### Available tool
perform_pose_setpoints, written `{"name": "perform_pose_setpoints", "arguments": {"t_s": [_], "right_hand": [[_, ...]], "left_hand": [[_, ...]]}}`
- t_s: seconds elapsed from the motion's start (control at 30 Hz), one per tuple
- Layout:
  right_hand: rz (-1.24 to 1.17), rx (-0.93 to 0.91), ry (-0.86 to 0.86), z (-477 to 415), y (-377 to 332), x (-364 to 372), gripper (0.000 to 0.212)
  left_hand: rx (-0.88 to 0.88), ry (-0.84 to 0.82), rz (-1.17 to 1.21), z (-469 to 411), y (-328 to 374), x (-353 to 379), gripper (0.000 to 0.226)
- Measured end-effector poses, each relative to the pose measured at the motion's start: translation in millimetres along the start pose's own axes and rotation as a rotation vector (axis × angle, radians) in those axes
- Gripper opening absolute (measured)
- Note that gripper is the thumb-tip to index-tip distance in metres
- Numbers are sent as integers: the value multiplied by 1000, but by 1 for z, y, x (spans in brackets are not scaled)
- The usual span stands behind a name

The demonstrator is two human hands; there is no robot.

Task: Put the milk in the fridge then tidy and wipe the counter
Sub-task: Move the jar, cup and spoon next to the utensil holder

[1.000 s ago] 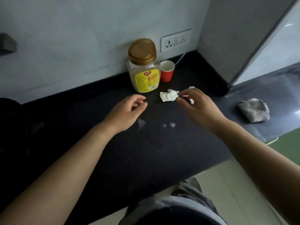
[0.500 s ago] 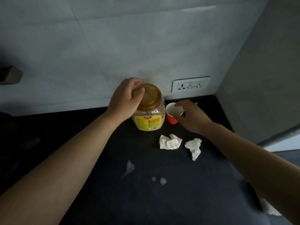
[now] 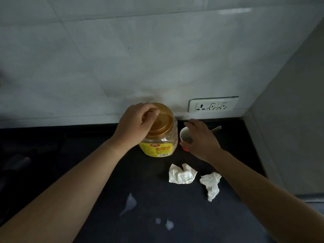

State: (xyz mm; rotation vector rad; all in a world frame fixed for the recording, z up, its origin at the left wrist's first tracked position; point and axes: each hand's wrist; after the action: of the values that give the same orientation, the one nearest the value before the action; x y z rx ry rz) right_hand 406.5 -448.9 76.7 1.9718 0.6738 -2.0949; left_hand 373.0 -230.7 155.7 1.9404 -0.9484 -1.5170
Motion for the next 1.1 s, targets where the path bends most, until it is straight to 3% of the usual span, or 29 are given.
{"name": "perform_pose_setpoints", "arguments": {"t_s": [0.23,0.47,0.9,1.1], "right_hand": [[37,29,-141,-13,9,5,78],[193,-99,-260,-8,12,6,86],[93,-32,-115,34,-2,-28,57],[12,5,-137,94,-31,-56,64]], "left_hand": [[46,44,60,1,-3,5,25],[74,113,59,2,-5,12,26],[-80,-9,126,6,7,-2,16],[-55,52,112,41,42,-9,14]]}}
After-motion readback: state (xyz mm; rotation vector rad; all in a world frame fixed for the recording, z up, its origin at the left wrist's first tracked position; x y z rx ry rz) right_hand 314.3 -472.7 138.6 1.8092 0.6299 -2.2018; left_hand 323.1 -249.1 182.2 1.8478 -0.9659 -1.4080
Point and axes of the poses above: each hand's wrist, its own z-axis away from the middle knuckle, its own x-axis out of the palm, y = z × x, and after that the axes turned 11 degrees about z, right-handed
